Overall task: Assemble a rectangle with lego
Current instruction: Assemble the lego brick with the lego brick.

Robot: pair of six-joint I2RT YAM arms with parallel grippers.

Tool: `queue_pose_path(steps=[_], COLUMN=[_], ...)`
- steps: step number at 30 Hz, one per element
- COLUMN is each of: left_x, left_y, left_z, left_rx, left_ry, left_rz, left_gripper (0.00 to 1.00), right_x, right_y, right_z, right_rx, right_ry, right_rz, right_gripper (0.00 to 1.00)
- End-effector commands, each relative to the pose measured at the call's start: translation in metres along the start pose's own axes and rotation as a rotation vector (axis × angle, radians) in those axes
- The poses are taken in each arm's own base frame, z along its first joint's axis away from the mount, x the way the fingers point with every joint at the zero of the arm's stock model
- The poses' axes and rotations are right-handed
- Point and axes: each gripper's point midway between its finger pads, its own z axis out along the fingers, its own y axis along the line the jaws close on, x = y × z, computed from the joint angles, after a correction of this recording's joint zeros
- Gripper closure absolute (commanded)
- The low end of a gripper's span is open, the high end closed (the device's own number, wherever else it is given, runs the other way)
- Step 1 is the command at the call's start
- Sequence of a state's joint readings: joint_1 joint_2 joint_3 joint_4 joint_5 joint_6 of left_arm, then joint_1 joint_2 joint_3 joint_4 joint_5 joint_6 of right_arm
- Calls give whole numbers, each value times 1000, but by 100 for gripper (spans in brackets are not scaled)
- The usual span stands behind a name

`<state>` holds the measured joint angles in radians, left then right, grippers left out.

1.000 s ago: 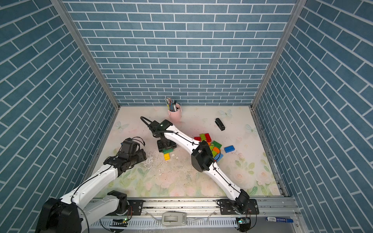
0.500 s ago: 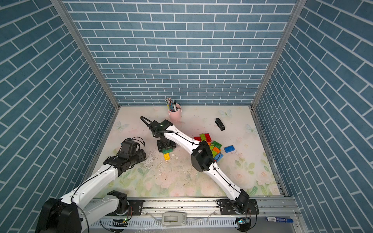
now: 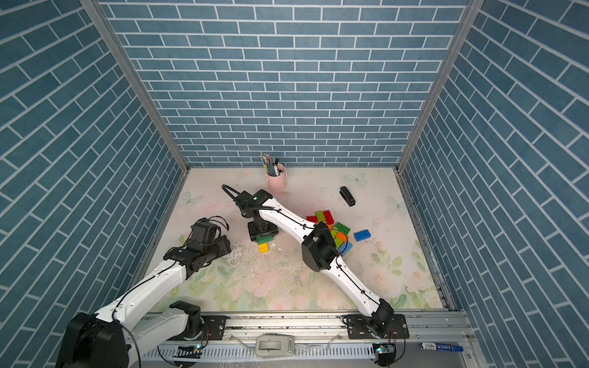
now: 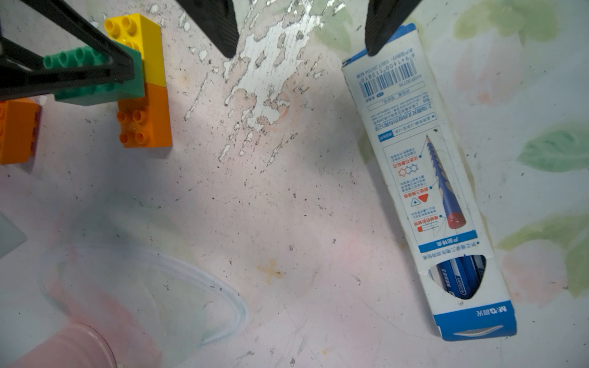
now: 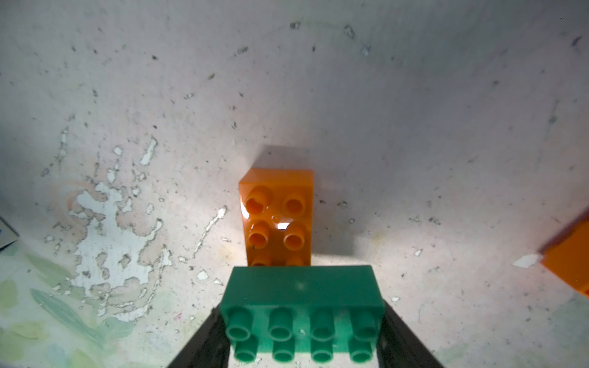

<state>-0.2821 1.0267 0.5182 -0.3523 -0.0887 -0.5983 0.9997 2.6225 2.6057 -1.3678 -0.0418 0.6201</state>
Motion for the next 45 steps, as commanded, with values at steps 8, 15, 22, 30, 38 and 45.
queue_pose_path(steps=[8, 15, 22, 30, 38, 45], left_x=[3, 3, 4, 6, 6, 6], left_y=[1, 1, 1, 0, -2, -3], left_z=[0, 1, 2, 4, 4, 4], left_rx=[-3, -8, -11, -9, -2, 6], left_ry=[2, 9, 17, 31, 34, 35], left_rz=[7, 9, 9, 7, 5, 3], left_gripper=[35, 35, 35, 35, 35, 36], right_x=[12, 13, 17, 15, 1, -20], right_y=[-8, -11, -17, -20, -11, -2], right_z=[22, 29, 37, 36, 19, -21], right_rx=[41, 46, 69, 79, 24, -50], right_ry=[70, 86, 112, 103, 33, -80], right_rz=[-16, -4, 9, 21, 11, 28], right_gripper=[87, 92, 97, 100, 100, 100])
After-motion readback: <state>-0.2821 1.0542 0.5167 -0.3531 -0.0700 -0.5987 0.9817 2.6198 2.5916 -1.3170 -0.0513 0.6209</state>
